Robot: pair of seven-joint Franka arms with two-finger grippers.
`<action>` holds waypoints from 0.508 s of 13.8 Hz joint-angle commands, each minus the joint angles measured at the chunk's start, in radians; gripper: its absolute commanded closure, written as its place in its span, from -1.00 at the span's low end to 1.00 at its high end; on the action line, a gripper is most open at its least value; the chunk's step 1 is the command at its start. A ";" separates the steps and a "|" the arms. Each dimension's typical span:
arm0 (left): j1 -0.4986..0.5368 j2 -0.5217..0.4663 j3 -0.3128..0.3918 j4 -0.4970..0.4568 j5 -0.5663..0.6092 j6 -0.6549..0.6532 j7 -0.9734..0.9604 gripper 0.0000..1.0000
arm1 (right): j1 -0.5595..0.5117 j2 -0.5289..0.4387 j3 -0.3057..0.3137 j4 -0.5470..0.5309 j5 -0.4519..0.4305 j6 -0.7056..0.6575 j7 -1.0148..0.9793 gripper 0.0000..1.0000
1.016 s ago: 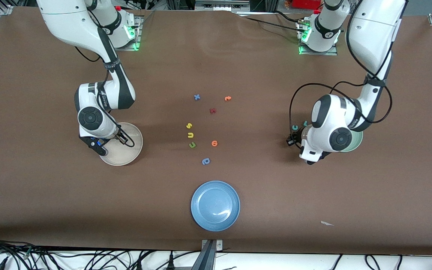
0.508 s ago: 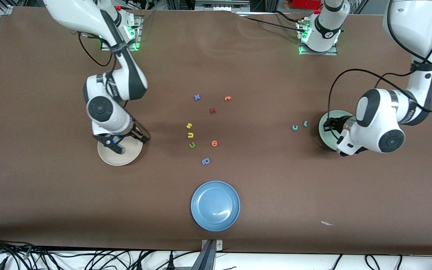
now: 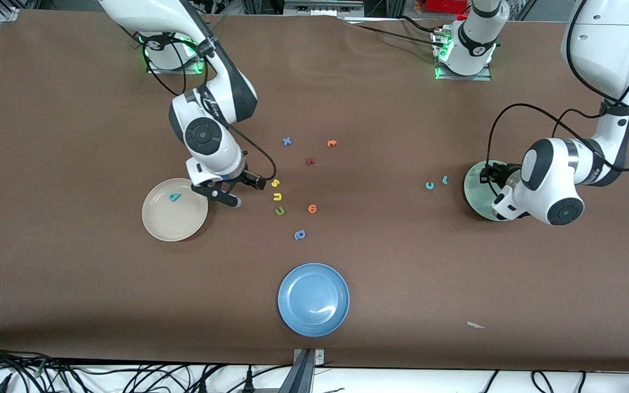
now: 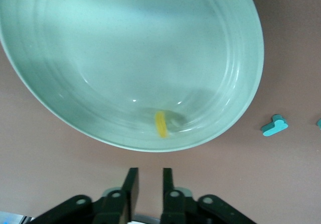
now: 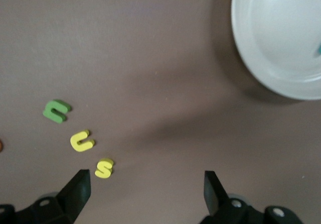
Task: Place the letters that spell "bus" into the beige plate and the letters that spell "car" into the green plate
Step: 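Pinch yellow s with the right gripper while the left gripper pinches cyan c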
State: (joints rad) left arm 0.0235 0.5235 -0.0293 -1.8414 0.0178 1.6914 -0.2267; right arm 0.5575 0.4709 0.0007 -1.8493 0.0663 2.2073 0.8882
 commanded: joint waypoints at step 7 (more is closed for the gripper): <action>-0.033 -0.026 -0.087 -0.018 -0.105 0.167 -0.276 -0.96 | 0.085 0.147 0.048 0.012 0.012 0.227 0.043 -0.08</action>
State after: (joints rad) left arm 0.0047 0.5154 -0.0828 -1.8237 -0.0672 1.7901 -0.3946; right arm 0.6348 0.5953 0.0499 -1.8479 0.0675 2.3953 0.9274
